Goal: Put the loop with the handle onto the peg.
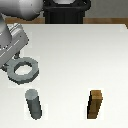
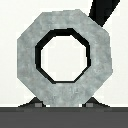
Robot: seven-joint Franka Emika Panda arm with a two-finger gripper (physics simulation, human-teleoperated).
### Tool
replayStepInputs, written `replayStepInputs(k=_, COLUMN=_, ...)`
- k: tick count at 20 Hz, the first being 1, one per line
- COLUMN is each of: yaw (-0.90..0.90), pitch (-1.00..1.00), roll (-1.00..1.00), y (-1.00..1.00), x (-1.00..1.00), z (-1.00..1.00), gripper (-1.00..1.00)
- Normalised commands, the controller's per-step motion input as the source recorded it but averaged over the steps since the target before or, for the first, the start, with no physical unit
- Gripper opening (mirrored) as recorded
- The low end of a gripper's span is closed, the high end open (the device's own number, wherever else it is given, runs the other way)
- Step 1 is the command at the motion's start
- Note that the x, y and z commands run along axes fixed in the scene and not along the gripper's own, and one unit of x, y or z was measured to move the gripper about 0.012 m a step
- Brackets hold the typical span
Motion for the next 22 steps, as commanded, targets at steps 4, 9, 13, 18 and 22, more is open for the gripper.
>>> replayStepInputs(k=4, yaw=0.0, pitch=0.0, roll=0.0, y=0.0, x=0.5, z=0.0, gripper=-1.0)
replayStepInputs(k=9, yaw=0.0, pitch=0.0, roll=0.0, y=0.0, x=0.0, z=1.0, gripper=-1.0)
replayStepInputs(k=13, yaw=0.0, pitch=0.0, roll=0.0, y=0.75, x=0.0, z=0.0, gripper=-1.0)
replayStepInputs(k=18, yaw=0.0, pitch=0.0, roll=0.0, y=0.2, x=0.2, z=0.0, gripper=-1.0)
replayStepInputs(k=22, yaw=0.0, pitch=0.0, roll=0.0, y=0.0, x=0.0, z=0.0, gripper=-1.0)
